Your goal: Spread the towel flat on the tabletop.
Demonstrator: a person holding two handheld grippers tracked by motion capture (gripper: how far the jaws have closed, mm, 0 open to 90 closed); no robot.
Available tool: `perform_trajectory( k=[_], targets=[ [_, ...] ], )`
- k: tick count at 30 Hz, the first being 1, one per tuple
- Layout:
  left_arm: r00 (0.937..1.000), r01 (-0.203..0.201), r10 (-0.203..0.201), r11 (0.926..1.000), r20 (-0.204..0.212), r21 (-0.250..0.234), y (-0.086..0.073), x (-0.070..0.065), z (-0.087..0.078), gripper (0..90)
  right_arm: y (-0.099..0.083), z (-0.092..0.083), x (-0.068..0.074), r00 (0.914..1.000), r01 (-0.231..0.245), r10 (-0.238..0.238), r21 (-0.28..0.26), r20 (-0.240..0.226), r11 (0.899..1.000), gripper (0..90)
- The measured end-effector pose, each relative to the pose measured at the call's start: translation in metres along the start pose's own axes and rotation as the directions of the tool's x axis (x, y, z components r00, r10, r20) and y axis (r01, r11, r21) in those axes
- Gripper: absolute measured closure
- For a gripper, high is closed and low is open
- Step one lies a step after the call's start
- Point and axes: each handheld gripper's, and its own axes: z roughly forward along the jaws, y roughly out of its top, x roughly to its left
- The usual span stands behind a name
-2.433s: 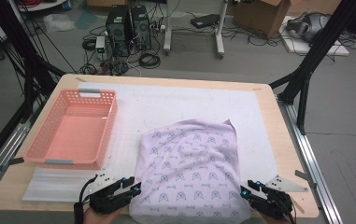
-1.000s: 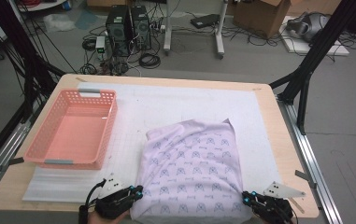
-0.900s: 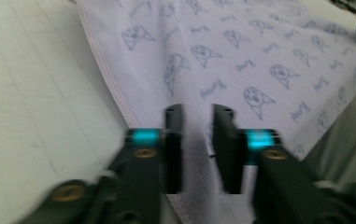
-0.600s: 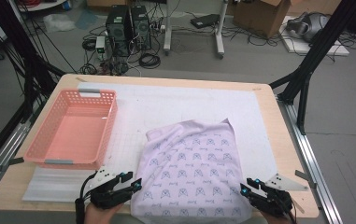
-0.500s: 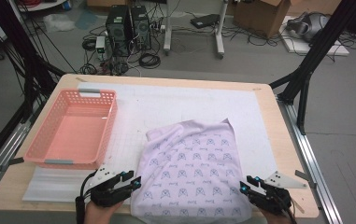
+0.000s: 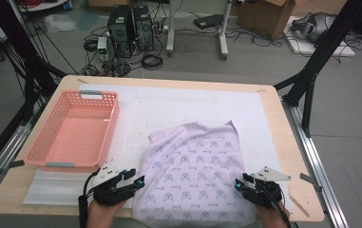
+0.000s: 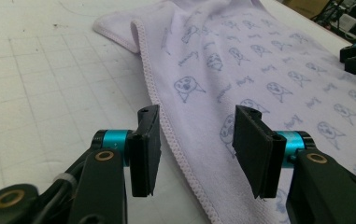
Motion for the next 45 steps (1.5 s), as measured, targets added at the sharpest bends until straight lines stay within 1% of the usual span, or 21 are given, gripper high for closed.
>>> perform_trajectory(
  k=[1, 2, 3, 7, 9, 10, 11, 12, 15, 19, 23, 27, 29, 33, 34, 37, 40, 42, 43, 44, 45],
  targets=[
    [1.0, 0.001, -0.001, 1.0, 0.0, -0.005, 0.001, 0.001, -0.001, 50.6, -0.001, -0.001, 0.0, 1.0, -0.007, 0.007, 0.003, -0.006, 1.0, 67.6],
    [1.0, 0.006, -0.006, 0.9999, -0.001, -0.009, 0.001, 0.001, -0.001, 50.0, -0.001, -0.003, -0.001, 0.9999, 0.005, -0.005, 0.004, -0.011, 1.0, 79.4],
    [0.9999, 0.008, -0.008, 0.9999, -0.007, -0.009, 0.002, 0.003, -0.001, 49.8, -0.002, -0.005, -0.001, 0.9998, 0.014, -0.014, 0.011, -0.014, 1.0, 84.8],
    [0.9998, 0.019, -0.019, 0.9996, -0.011, -0.019, 0.005, 0.006, -0.002, 49.6, -0.006, -0.015, -0.004, 0.9994, 0.026, -0.025, 0.037, -0.024, 0.999, 87.8],
    [0.9999, 0.016, -0.016, 0.9997, -0.007, -0.021, 0.007, 0.008, -0.002, 49.6, -0.011, -0.021, -0.007, 0.9994, 0.018, -0.017, 0.037, -0.029, 0.999, 87.8],
    [0.9999, 0.015, -0.015, 0.9996, -0.003, -0.024, 0.01, 0.008, -0.001, 49.6, -0.013, -0.023, -0.007, 0.9993, 0.012, -0.011, 0.036, -0.035, 0.999, 87.5],
    [0.9998, 0.018, -0.018, 0.9995, 0.001, -0.024, 0.012, 0.009, 0.0, 49.6, -0.015, -0.025, -0.008, 0.9988, 0.018, -0.016, 0.031, -0.045, 0.999, 82.7],
    [0.9998, 0.022, -0.022, 0.9994, -0.001, -0.025, 0.015, 0.011, 0.002, 49.3, -0.016, -0.026, -0.009, 0.9983, 0.013, -0.012, 0.025, -0.057, 1.0, 69.5],
    [0.9999, 0.013, -0.013, 0.9999, 0.001, -0.003, 0.025, 0.013, 0.012, 47.7, -0.015, -0.03, -0.014, 0.9977, -0.02, 0.018, -0.031, -0.065, 0.999, 60.9],
    [0.9998, 0.021, -0.021, 0.9997, -0.007, 0.01, 0.043, 0.021, 0.031, 46.6, -0.01, -0.034, -0.018, 0.9966, -0.043, 0.036, -0.099, -0.074, 0.994, 59.8],
    [0.9996, 0.017, -0.016, 0.999, -0.025, 0.042, 0.062, 0.029, 0.057, 46.9, -0.008, -0.029, -0.021, 0.9964, -0.028, 0.02, -0.093, -0.083, 0.995, 59.4],
    [0.9984, -0.002, 0.006, 0.9967, -0.055, 0.081, 0.078, 0.035, 0.081, 50.0, -0.007, -0.03, -0.025, 0.9954, -0.045, 0.036, -0.104, -0.089, 0.994, 58.9],
    [0.9982, 0.008, -0.003, 0.9965, -0.06, 0.084, 0.084, 0.04, 0.092, 51.4, -0.007, -0.031, -0.027, 0.9947, -0.054, 0.044, -0.103, -0.093, 0.993, 59.0],
    [0.9976, 0.011, -0.002, 0.9913, -0.07, 0.132, 0.089, 0.051, 0.113, 51.8, -0.007, -0.03, -0.03, 0.9941, -0.067, 0.057, -0.111, -0.092, 0.991, 59.0],
    [0.9966, 0.016, -0.005, 0.99, -0.082, 0.14, 0.089, 0.052, 0.117, 51.7, -0.006, -0.03, -0.03, 0.994, -0.069, 0.059, -0.11, -0.092, 0.992, 59.0],
    [0.9942, 0.003, 0.015, 0.9855, -0.107, 0.169, 0.088, 0.056, 0.127, 51.0, -0.003, -0.029, -0.032, 0.9944, -0.062, 0.052, -0.116, -0.092, 0.991, 58.9],
    [0.994, 0.015, 0.008, 0.9787, -0.109, 0.205, 0.087, 0.058, 0.135, 49.9, 0.001, -0.029, -0.034, 0.9945, -0.063, 0.051, -0.128, -0.092, 0.99, 58.7],
    [0.9932, -0.011, 0.035, 0.9776, -0.111, 0.21, 0.085, 0.056, 0.138, 48.9, 0.003, -0.028, -0.035, 0.9945, -0.062, 0.051, -0.124, -0.092, 0.99, 58.5],
    [0.9893, -0.046, 0.074, 0.9753, -0.125, 0.216, 0.084, 0.053, 0.139, 49.5, 0.004, -0.026, -0.035, 0.9941, -0.065, 0.055, -0.117, -0.094, 0.991, 58.4],
    [0.9816, -0.09, 0.125, 0.9696, -0.145, 0.228, 0.084, 0.05, 0.14, 52.9, 0.005, -0.025, -0.036, 0.9943, -0.06, 0.049, -0.113, -0.094, 0.992, 58.4],
    [0.9713, -0.13, 0.172, 0.9619, -0.164, 0.241, 0.084, 0.049, 0.139, 60.1, 0.006, -0.023, -0.036, 0.9949, -0.053, 0.043, -0.113, -0.092, 0.992, 58.1]
  ],
)
